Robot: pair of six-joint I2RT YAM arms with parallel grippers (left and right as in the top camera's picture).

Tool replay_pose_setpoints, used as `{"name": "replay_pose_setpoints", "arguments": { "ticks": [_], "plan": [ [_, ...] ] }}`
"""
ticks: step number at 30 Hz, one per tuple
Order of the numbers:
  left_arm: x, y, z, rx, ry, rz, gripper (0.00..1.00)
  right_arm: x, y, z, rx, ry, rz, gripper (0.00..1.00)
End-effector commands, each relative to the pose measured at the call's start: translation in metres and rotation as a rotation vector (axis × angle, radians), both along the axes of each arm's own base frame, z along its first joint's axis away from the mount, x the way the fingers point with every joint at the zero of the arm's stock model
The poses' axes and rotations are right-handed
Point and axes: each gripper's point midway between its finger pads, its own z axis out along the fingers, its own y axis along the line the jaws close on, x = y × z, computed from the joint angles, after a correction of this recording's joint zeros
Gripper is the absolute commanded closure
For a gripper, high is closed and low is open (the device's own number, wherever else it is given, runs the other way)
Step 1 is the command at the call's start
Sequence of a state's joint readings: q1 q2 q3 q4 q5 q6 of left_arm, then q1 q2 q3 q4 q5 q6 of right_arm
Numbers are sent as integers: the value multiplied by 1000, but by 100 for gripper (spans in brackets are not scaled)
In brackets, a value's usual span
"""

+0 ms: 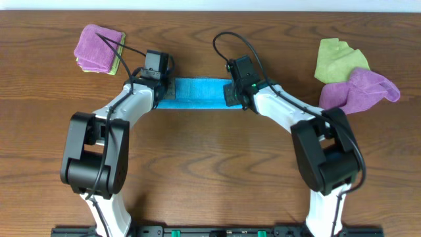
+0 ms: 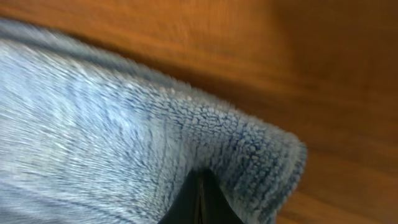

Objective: Fold the cloth

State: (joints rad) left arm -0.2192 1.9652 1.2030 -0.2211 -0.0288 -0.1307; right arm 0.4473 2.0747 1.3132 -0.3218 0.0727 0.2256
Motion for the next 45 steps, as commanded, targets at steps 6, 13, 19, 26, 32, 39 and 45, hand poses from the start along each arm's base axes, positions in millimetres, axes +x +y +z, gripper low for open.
{"name": "replay_pose_setpoints", "arguments": {
  "ticks": [6,13,19,26,32,39,45],
  "plan": [
    [-18,4,-15,17,107,6,94,-19,-17,-25,-66,117,-14,99],
    [-52,-4,-27,-42,261,1,94,-52,-28,-34,-89,262,-88,99],
    [-77,-3,-31,-47,365,27,94,-82,-25,-33,-102,371,-72,99],
    [-92,-15,-27,-56,409,-6,94,-91,-25,-16,-104,377,-94,99],
    [-93,-24,-11,-58,379,-34,94,-93,-34,4,-151,338,-103,99],
    [-108,-23,-8,-47,403,-39,94,-108,-43,5,-150,323,-110,99],
    [-117,-20,-14,-44,423,-31,94,-96,-37,19,-113,250,-102,99]
  ]
}}
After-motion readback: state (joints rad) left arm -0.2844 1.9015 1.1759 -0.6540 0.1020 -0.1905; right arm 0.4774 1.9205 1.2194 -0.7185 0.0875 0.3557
